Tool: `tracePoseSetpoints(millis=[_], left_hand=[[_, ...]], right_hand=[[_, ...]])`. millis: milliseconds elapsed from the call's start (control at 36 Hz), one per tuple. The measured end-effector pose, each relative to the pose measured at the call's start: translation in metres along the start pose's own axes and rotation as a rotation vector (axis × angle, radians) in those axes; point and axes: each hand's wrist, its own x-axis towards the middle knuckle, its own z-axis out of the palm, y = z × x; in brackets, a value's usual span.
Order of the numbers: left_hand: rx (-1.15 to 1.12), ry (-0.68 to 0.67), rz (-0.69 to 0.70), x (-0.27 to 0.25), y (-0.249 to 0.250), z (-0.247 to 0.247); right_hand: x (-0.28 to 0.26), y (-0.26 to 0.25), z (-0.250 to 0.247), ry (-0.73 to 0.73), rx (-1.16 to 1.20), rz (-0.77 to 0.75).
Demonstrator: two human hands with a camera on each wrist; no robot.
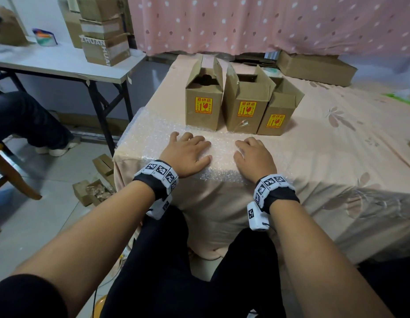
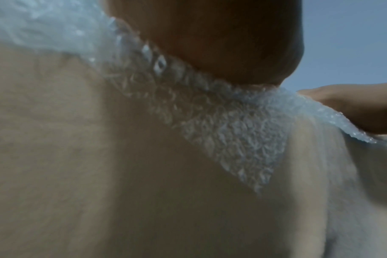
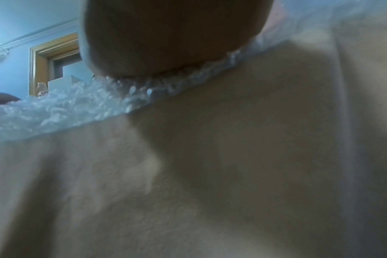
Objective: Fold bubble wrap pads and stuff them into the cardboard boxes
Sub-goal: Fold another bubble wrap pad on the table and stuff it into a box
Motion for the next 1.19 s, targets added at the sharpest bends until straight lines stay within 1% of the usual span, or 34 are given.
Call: tracePoseSetpoints(millis=[194, 389, 444, 500, 611, 778, 889, 972, 1028, 1083, 1139, 1194], left_hand=[[-0.004, 0.022, 0.020, 0.001, -0.001, 0.003], [0.002, 0.007, -0.018, 0.003, 0.001, 0.002], [0.005, 0.007, -0.023, 0.004, 0.001, 0.001], [0.017, 0.010, -0.021, 0.005, 0.001, 0.000], [0.042, 0.035, 0.025, 0.006, 0.001, 0.001], [0.014, 0.057, 0.103, 0.009, -0.005, 0.004], [-0.044, 0.049, 0.084, 0.007, -0.006, 0.002], [-0.040, 0.051, 0.056, 0.006, -0.004, 0.000], [-0.072, 0.040, 0.035, 0.006, -0.004, 0.001], [-0.205, 0.027, -0.019, 0.005, -0.006, 0.000], [-0.359, 0.053, -0.100, 0.004, -0.010, -0.003], [-0.447, 0.113, -0.172, 0.003, -0.013, -0.006]], right_hand=[[-0.005, -0.005, -0.005, 0.006, -0.081, -0.024], [-0.009, -0.012, -0.010, 0.007, -0.117, -0.057], [-0.008, -0.013, -0.011, -0.010, -0.197, -0.096], [-0.005, -0.013, -0.013, -0.030, -0.292, -0.168], [0.001, -0.013, -0.017, -0.095, -0.386, -0.271], [-0.003, -0.013, -0.010, -0.138, -0.383, -0.306], [-0.002, -0.017, -0.011, -0.164, -0.408, -0.324], [0.000, -0.016, -0.011, -0.164, -0.424, -0.336], [-0.002, -0.013, -0.010, -0.157, -0.407, -0.339], [-0.006, -0.009, -0.011, -0.119, -0.331, -0.296], [-0.011, -0.004, -0.011, -0.043, -0.117, -0.165], [-0.012, 0.002, -0.011, 0.015, 0.139, -0.025]])
